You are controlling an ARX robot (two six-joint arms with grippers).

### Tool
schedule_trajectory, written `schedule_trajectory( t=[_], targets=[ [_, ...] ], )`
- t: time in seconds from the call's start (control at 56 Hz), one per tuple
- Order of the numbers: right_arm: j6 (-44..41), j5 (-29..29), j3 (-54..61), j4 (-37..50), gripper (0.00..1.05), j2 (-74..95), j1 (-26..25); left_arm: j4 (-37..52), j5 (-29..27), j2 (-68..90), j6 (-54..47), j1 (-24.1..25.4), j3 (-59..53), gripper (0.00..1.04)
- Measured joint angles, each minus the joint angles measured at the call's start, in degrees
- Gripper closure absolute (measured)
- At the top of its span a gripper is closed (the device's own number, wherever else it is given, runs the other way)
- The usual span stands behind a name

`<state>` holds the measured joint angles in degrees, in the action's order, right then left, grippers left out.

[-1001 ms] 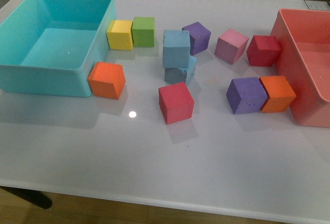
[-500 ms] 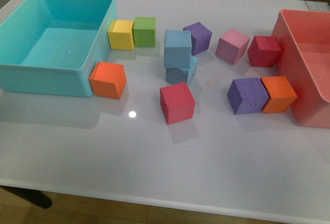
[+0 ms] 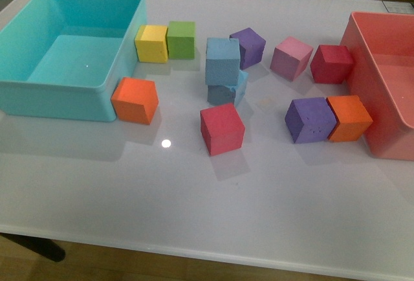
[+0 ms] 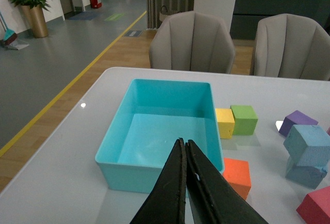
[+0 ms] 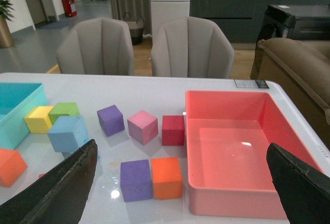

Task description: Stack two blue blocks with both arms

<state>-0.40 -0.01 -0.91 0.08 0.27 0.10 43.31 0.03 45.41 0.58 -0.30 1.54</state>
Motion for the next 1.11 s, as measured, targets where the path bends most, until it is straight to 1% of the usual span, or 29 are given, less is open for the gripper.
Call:
schedule_trajectory(
  t=[0.697,1.108],
  targets=[
    [0.0,0.0,0.0,0.0,0.09,0.0,0.0,-23.4,0.0,-25.6,0.0,0.0,-0.7,1.03],
    [0.0,0.0,0.0,0.0,0.09,0.0,0.0,-31.8,0.0,-34.0,0.0,0.0,-0.7,1.03]
  ],
)
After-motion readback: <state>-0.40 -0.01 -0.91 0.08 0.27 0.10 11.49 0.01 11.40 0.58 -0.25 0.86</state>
